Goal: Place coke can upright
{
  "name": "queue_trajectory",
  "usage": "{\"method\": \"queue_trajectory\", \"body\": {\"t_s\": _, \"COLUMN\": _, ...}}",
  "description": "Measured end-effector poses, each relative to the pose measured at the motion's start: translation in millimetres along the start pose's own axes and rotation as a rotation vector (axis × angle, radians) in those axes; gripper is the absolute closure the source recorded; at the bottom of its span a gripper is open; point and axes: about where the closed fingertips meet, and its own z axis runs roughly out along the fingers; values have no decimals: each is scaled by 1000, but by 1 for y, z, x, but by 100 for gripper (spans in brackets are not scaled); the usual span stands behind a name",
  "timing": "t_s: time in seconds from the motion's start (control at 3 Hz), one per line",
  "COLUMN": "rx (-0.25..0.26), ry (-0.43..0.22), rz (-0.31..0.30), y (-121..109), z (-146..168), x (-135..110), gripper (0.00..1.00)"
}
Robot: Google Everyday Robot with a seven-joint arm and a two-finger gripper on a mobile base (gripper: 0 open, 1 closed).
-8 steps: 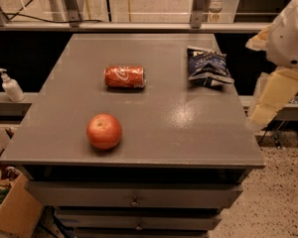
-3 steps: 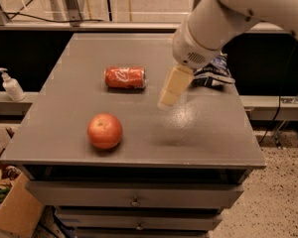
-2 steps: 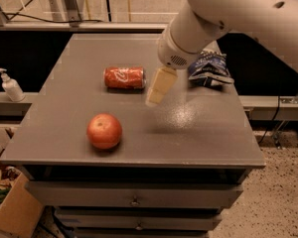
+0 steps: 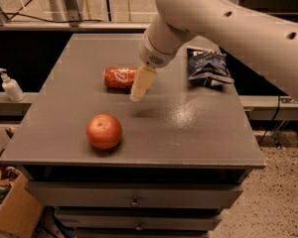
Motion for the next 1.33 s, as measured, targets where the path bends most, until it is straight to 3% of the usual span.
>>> {"method": "queue_trajectory", "body": {"t_s": 1.33, "rx": -65, "ry": 120, "rz": -20, "y": -10, "z": 63, "x": -33, "gripper": 0}}
